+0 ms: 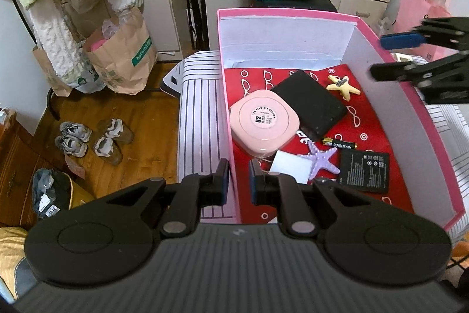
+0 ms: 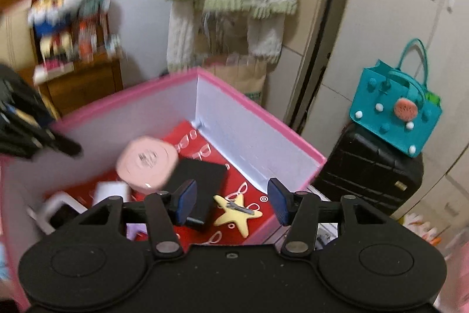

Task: Organize rigid objects
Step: 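Carry the yellow starfish into the pink box and release it, then move the right tool toward the cream charger on the table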

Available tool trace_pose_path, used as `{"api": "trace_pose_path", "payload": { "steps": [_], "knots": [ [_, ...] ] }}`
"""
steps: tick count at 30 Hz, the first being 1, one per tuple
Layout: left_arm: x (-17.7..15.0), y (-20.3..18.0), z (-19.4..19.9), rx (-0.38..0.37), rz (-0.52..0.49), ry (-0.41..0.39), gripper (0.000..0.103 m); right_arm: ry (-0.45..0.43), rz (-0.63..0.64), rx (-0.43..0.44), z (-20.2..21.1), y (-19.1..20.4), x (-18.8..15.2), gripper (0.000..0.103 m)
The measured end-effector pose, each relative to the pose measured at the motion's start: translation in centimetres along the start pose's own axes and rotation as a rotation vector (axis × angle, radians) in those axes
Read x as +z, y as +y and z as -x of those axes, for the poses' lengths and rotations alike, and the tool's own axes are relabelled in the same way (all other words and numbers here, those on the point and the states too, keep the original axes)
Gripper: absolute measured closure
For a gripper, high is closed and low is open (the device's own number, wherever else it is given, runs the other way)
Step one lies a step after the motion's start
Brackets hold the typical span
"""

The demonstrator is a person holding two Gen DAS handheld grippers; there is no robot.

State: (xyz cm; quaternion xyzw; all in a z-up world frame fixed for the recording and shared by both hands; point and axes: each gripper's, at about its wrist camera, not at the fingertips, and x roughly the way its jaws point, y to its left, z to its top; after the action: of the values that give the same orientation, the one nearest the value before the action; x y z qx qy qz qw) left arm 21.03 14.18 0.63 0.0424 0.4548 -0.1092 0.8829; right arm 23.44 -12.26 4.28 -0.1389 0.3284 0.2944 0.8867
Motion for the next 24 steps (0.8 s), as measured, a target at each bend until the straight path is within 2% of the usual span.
{"api": "trace_pose_path", "payload": {
  "steps": [6, 12, 18, 24],
  "knots": [
    [-0.1, 0.0, 0.1, 0.005, 0.001, -0.005, 0.09, -0.056, -0.148, 0.014, 4.8, -2.6, -2.6, 0.041],
    [-0.1, -0.1, 0.2, 0.014, -0.001, -0.01, 0.09, -0.115, -0.203, -0.092, 8.0, -4.8, -6.3, 0.035],
    [-0.2, -0.2, 0.3, 0.02, 0.013, -0.014, 0.09, -0.14, -0.316, -0.164, 8.6, -8.4, -10.4, 0.033],
    [-0.2, -0.2, 0.2, 0.03, 0.031, -0.018, 0.09, -0.141, -0.382, -0.224, 7.0, -11.4, -13.7, 0.031]
  ]
}}
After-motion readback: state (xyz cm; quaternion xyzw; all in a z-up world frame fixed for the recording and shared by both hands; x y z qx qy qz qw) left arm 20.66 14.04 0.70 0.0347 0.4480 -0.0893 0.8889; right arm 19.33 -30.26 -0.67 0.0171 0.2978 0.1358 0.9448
